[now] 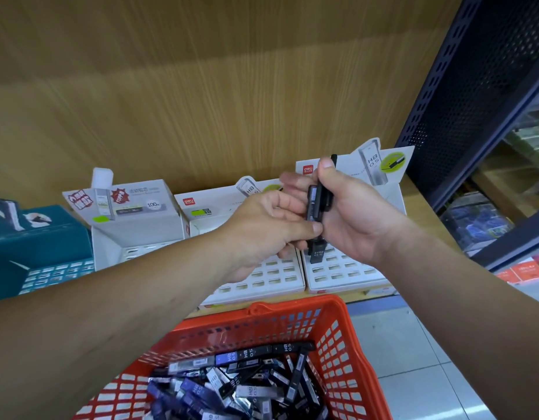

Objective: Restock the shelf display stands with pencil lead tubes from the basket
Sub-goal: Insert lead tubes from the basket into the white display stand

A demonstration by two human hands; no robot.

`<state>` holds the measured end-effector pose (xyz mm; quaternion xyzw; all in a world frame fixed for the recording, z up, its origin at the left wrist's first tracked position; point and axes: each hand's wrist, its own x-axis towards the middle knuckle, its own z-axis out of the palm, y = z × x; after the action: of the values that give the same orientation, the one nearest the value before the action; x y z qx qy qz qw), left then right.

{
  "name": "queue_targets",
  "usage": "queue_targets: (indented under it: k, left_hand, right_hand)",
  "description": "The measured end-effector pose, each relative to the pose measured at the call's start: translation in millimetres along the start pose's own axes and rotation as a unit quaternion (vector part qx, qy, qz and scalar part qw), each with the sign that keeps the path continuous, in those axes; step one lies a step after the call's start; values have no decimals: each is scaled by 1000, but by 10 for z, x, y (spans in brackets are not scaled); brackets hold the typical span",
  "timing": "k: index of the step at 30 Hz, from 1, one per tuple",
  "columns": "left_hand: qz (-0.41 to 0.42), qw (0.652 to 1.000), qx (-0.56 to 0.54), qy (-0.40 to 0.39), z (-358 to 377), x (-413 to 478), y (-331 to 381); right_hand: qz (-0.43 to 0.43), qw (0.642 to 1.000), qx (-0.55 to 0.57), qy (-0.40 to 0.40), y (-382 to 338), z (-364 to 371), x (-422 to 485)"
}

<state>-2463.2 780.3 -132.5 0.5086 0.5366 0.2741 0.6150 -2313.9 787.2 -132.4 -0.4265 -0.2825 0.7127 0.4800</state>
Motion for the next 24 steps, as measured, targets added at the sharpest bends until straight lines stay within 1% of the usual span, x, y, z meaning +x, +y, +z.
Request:
queue_targets:
  k: [2, 4, 6, 7, 9, 11, 13, 19, 24]
  left_hand:
    - [-11, 999, 38, 14, -83, 34, -6]
    - [-20, 995, 82, 51, -184, 52, -34]
    - [-2, 988, 130, 77, -263, 55, -87]
    - [24, 983, 157, 86, -290, 50, -116]
    - [99, 965, 220, 106, -320, 43, -173]
    - [153, 938, 285, 123, -330, 40, -199]
    - [181, 923, 315, 129, -325, 40, -206]
    - [182, 938, 278, 99, -315, 45, -208]
    - [177, 966, 175, 69, -267, 44, -143]
  right_hand:
    - [-32, 997, -45, 46, -13, -9, 38]
    - [-73, 987, -101, 101, -42, 4, 43]
    - [-84, 975, -158, 134, -38, 23, 35]
    - [-73, 970, -188, 133, -20, 24, 30]
    - [-37, 967, -236, 91, 21, 37, 8]
    - [-18, 967, -252, 41, 45, 58, -13]
    - [-11, 968, -249, 17, 28, 59, -37]
    - [-8, 977, -212, -21, 3, -20, -71]
    - [-23, 964, -266, 4, 60, -68, -29]
